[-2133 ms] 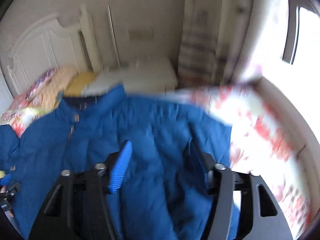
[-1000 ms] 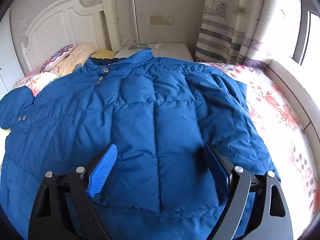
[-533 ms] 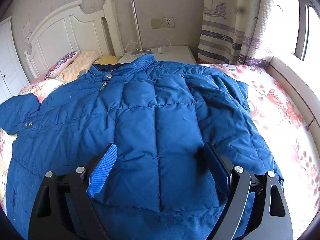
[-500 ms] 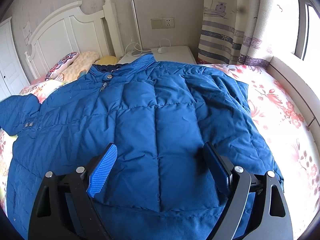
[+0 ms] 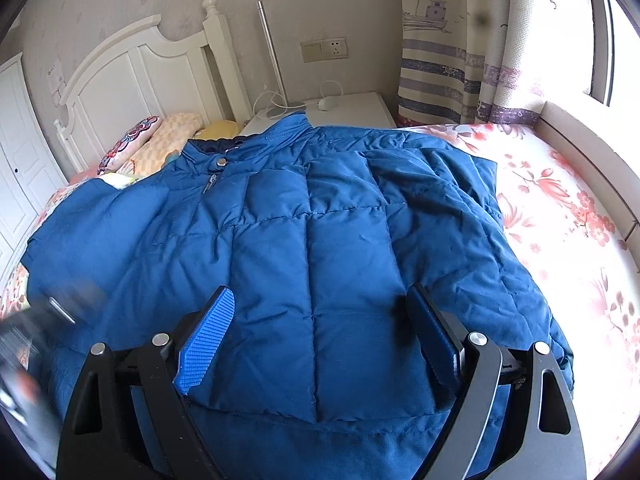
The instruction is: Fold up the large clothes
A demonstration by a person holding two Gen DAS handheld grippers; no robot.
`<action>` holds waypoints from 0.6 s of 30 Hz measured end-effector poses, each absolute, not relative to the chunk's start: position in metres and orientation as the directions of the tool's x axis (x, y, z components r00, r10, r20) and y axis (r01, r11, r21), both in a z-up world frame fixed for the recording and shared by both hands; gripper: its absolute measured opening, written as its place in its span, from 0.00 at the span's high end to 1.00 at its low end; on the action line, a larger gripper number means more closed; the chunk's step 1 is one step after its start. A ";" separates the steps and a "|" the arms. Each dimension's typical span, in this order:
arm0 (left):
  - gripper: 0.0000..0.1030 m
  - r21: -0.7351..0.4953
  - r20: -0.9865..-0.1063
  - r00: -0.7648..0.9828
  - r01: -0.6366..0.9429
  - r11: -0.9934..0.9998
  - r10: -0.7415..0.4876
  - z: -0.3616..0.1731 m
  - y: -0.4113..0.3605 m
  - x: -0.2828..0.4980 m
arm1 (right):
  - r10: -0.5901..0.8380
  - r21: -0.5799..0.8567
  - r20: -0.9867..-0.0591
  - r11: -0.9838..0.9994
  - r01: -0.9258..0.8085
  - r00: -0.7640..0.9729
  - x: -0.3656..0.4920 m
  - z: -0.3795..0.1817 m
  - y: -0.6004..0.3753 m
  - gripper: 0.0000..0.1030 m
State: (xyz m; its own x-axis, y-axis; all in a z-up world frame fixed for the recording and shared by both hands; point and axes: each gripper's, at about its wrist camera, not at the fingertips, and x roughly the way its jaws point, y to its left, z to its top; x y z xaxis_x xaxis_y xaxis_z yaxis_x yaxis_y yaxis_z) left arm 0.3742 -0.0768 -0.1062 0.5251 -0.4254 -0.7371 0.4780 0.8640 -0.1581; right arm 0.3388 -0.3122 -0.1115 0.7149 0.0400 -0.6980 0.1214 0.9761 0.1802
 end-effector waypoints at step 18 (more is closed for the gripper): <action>0.19 -0.296 -0.628 0.751 0.012 0.955 -0.204 -0.054 0.103 0.341 | 0.061 0.214 -0.693 0.969 0.124 0.718 0.338 -0.112 -0.316 0.19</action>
State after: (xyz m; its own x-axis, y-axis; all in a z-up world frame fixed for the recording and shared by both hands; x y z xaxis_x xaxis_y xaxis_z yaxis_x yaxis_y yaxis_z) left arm 0.3411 0.1033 -0.0536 0.7508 -0.2041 -0.6283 0.0119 0.9551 -0.2961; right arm 0.3377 -0.3162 -0.1120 0.7178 0.0614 -0.6935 0.1240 0.9689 0.2142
